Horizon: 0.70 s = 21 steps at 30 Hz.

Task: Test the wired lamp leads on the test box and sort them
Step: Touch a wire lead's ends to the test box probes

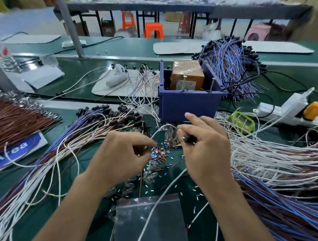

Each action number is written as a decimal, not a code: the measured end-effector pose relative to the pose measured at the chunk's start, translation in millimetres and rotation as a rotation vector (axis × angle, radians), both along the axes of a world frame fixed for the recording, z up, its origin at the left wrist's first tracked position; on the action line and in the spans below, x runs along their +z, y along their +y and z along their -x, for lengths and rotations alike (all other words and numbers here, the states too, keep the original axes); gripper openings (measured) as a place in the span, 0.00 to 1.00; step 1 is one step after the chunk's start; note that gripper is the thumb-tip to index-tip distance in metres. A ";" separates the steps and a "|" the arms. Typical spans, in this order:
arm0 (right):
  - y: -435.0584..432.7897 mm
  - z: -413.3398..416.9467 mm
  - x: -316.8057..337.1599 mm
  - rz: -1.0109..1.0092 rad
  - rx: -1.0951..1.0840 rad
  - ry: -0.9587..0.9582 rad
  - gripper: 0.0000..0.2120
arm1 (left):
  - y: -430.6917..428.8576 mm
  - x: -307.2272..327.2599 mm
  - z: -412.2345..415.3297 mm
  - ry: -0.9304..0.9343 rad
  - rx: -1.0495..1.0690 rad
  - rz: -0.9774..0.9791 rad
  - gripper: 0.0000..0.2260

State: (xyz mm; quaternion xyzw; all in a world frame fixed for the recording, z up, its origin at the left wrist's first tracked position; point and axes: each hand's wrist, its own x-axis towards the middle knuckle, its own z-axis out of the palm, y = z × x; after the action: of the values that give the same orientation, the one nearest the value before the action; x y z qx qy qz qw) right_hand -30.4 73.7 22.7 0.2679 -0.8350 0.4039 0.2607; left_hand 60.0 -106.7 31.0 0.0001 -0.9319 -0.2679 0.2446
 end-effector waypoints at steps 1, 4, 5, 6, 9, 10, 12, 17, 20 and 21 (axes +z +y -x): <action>-1.8 -0.8 -0.8 -0.005 0.024 0.030 0.06 | 4.2 1.4 -0.7 0.000 -0.013 -0.073 0.13; -6.9 -5.5 -3.4 -0.016 0.201 -0.011 0.08 | 14.2 2.2 1.0 0.019 -0.059 -0.454 0.09; -8.8 -8.0 -4.2 0.009 0.268 -0.096 0.08 | 14.8 2.7 3.0 0.023 -0.073 -0.603 0.08; -10.6 -9.8 -4.6 0.057 0.317 -0.214 0.08 | 14.4 3.3 5.2 0.023 -0.080 -0.733 0.07; -18.9 -10.8 -4.6 0.283 0.387 -0.641 0.07 | 12.2 1.3 11.9 0.000 -0.091 -1.112 0.08; -21.6 -10.8 -4.8 0.367 0.390 -0.769 0.09 | 11.9 0.2 13.8 -0.009 -0.102 -1.246 0.08; -25.8 -11.0 -4.0 0.494 0.391 -0.958 0.11 | 11.0 -2.3 17.3 -0.007 -0.145 -1.387 0.07; -29.4 -14.1 -3.9 0.577 0.470 -1.095 0.15 | 8.4 -4.3 21.8 -0.031 -0.071 -1.326 0.04; -29.6 -14.7 -4.6 0.565 0.477 -1.080 0.09 | 9.7 -7.1 23.2 -0.059 0.006 -1.250 0.04; -29.6 -13.2 -5.7 0.562 0.450 -1.069 0.08 | 9.7 -7.0 23.5 -0.051 0.022 -1.238 0.04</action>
State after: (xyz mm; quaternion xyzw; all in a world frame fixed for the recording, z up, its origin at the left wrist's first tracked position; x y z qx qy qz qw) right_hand -17.2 44.1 17.0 0.1198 -0.6356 0.7296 -0.2221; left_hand 36.6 -97.0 24.0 0.1581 -0.6089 -0.7563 0.1796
